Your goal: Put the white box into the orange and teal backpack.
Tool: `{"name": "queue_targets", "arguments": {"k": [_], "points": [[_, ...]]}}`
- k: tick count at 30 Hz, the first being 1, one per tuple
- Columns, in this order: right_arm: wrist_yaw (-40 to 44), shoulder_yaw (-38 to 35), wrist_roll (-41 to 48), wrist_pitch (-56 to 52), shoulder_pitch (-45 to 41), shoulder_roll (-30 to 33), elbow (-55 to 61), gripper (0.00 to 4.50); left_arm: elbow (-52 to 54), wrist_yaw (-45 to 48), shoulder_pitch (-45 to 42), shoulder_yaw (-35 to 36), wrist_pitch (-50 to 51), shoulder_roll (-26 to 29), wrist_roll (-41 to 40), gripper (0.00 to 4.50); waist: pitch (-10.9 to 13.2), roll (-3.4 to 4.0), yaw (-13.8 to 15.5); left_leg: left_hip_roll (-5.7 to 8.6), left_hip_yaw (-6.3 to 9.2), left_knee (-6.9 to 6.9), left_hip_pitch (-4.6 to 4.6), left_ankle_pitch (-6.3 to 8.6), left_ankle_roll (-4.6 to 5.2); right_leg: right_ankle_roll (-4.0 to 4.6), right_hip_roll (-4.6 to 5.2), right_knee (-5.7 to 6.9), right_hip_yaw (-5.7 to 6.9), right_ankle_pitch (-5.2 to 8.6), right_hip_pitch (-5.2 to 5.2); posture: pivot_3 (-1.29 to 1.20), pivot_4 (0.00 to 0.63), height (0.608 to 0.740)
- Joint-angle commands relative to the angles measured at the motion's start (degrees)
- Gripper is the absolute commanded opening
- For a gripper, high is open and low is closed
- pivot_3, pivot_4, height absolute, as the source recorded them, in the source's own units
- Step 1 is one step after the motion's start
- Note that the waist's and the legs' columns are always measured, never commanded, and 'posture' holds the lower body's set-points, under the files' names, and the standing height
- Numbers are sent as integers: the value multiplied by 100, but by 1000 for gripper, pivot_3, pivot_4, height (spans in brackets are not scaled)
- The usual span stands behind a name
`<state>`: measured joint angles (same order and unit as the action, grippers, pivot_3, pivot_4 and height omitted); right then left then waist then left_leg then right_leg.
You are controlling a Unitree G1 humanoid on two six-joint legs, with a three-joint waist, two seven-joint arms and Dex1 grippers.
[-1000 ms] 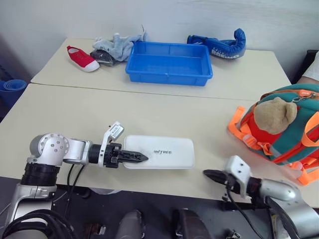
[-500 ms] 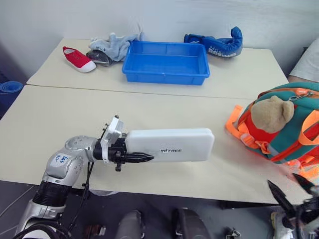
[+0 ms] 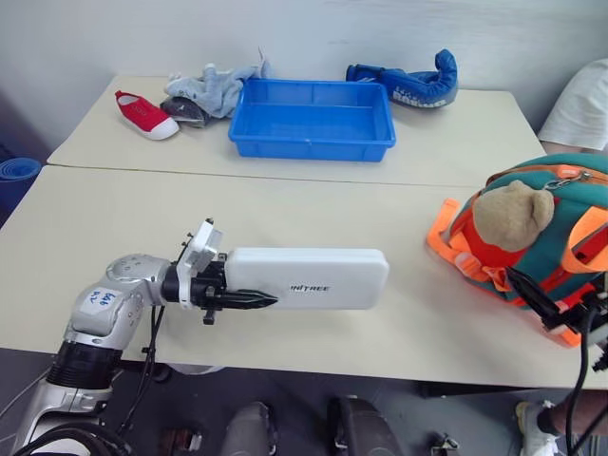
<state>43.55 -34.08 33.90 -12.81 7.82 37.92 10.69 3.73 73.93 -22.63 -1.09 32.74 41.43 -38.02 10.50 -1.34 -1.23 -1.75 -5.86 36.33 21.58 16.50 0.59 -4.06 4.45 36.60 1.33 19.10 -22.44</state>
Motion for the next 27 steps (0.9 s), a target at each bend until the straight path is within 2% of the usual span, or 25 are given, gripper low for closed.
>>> {"name": "queue_targets", "arguments": {"k": [1,7,10,16,18,19,23,27], "points": [[126,393,13,-38,-487,82,-55,3222,413,-17,-263,403,331,108,-477,1418,0,0,-12,1,0,6,3,-1,2,-4,2,1,-1,-2,0,0,150,740],[160,1111,139,-287,-896,-57,436,1108,96,-221,-195,903,700,266,-624,1418,1,1,-62,-3,-4,10,0,-6,-5,-12,-3,11,-7,-7,-1,0,150,740],[67,1524,637,-769,-1087,-278,976,105,-375,-442,-171,1141,1068,409,-616,1418,1,1,-83,-4,-6,10,-3,-12,-16,-11,-4,23,-9,-6,-6,0,150,740],[-134,2616,1284,-1512,-1220,-796,2088,46,-921,-548,-52,1630,1121,673,-548,1418,3,-3,-64,-6,-1,6,-1,-9,-13,-6,-1,26,-6,-3,-11,0,150,740],[-177,2854,1633,-1857,-1197,-764,2529,46,-921,-409,16,1768,1119,702,-663,1418,3,-3,-64,-6,-1,4,2,-8,-15,-6,2,23,-6,-3,-14,0,150,740],[-223,2858,2118,-2189,-1098,-585,2828,46,-815,-255,73,1821,1268,775,-817,1418,4,-4,-58,-5,-1,3,3,-8,-15,-6,4,22,-6,-3,-15,0,150,740],[2,2242,3337,-3064,-330,656,3559,46,-218,-8,248,2002,1605,1011,-1214,1418,3,-8,-42,-4,7,-6,14,1,-8,-4,11,-6,-1,-2,-17,0,150,740],[175,856,4749,-3616,480,1714,3381,46,-177,-221,213,2243,1547,926,-1317,1418,3,-11,-20,0,32,-7,18,4,1,-3,16,-30,8,-2,0,0,150,740]]}}
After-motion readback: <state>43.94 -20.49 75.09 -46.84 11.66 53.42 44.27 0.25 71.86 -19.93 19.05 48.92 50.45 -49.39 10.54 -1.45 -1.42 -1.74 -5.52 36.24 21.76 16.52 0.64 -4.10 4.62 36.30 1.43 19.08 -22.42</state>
